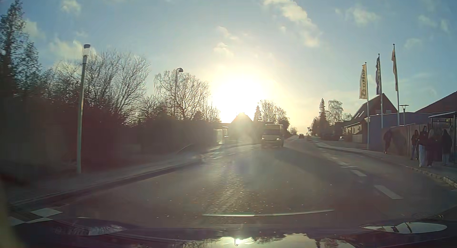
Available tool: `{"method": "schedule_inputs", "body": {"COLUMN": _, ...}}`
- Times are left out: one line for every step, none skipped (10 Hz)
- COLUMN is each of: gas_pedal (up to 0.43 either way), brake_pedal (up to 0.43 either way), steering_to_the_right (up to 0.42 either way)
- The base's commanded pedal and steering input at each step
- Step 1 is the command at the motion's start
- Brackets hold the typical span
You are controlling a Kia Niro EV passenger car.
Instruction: Follow the waypoints while adhering to traffic rules and regulations
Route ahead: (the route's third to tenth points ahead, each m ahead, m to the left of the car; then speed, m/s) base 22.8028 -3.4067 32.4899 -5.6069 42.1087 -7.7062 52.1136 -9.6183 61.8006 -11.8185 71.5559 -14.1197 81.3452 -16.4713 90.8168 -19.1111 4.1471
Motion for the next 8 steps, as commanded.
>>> {"method": "schedule_inputs", "body": {"gas_pedal": 0.358, "brake_pedal": 0.0, "steering_to_the_right": 0.475}}
{"method": "schedule_inputs", "body": {"gas_pedal": 0.37, "brake_pedal": 0.0, "steering_to_the_right": 0.428}}
{"method": "schedule_inputs", "body": {"gas_pedal": 0.421, "brake_pedal": 0.0, "steering_to_the_right": 0.367}}
{"method": "schedule_inputs", "body": {"gas_pedal": 0.429, "brake_pedal": 0.0, "steering_to_the_right": 0.318}}
{"method": "schedule_inputs", "body": {"gas_pedal": 0.429, "brake_pedal": 0.0, "steering_to_the_right": 0.265}}
{"method": "schedule_inputs", "body": {"gas_pedal": 0.429, "brake_pedal": 0.0, "steering_to_the_right": 0.209}}
{"method": "schedule_inputs", "body": {"gas_pedal": 0.429, "brake_pedal": 0.0, "steering_to_the_right": 0.165}}
{"method": "schedule_inputs", "body": {"gas_pedal": 0.449, "brake_pedal": 0.0, "steering_to_the_right": 0.094}}
